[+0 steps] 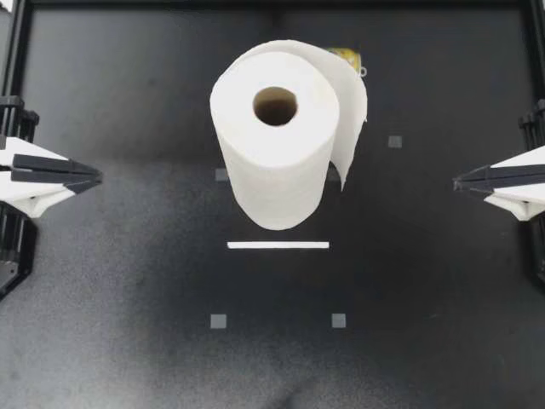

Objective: Pick up a piece of paper towel and place it on the spilled liquid.

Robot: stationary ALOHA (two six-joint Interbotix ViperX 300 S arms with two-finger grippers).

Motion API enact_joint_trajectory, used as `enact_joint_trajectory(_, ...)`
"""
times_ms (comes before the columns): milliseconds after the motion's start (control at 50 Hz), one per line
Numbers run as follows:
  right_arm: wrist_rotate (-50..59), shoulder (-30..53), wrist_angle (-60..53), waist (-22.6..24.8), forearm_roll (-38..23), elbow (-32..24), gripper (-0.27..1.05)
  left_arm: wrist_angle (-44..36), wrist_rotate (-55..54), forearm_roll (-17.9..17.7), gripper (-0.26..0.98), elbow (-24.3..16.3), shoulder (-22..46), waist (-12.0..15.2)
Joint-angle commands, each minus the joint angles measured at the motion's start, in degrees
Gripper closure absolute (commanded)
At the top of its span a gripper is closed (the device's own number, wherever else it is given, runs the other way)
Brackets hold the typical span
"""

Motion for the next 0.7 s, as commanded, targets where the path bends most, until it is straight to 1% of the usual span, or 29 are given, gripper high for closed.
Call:
enact_joint_trajectory(0, 0.6, 0.7, -0.4, 0.3, -0.1, -0.4, 0.81, -1.1, -0.1, -0.2, 0.56, -1.0, 0.9, 0.2)
enact_joint_trajectory(80, 0.6, 1.1, 0.1, 0.3, -0.1, -0.6, 0.83, -1.8, 0.0, -0.2, 0.62, -1.7, 1.5, 0.2)
enact_joint_trajectory(200, 0.4, 2.3, 4.1, 0.3, -0.1, -2.4, 0.83, -2.1, 0.0, -0.4, 0.62, -3.6, 4.2, 0.3)
enact_joint_trajectory(300, 0.3, 4.4, 14.8, 0.3, -0.6, -6.7, 0.83, -1.8, 0.2, -0.8, 0.62, -6.3, 7.9, 0.3)
enact_joint_trajectory(360, 0.3, 5.5, 21.6, 0.4, -1.5, -9.1, 0.83, -1.6, 0.3, -0.9, 0.62, -8.4, 10.7, 0.8)
enact_joint_trajectory(420, 0.3, 6.9, 29.6, 0.3, -3.0, -12.1, 0.83, -1.2, 0.4, -0.9, 0.62, -10.3, 13.4, 1.8)
enact_joint_trajectory(460, 0.4, 7.7, 34.8, 0.4, -4.1, -14.2, 0.83, -0.7, 0.6, -0.9, 0.62, -12.1, 15.9, 3.1)
enact_joint_trajectory(560, 0.4, 9.7, 46.2, 0.4, -8.2, -18.6, 0.83, 0.5, 0.7, -0.9, 0.62, -16.3, 20.6, 5.4)
enact_joint_trajectory(680, 0.6, 13.1, 59.3, 1.5, -13.6, -23.9, 0.83, 3.9, 0.9, -0.9, 0.62, -20.7, 24.9, 6.9)
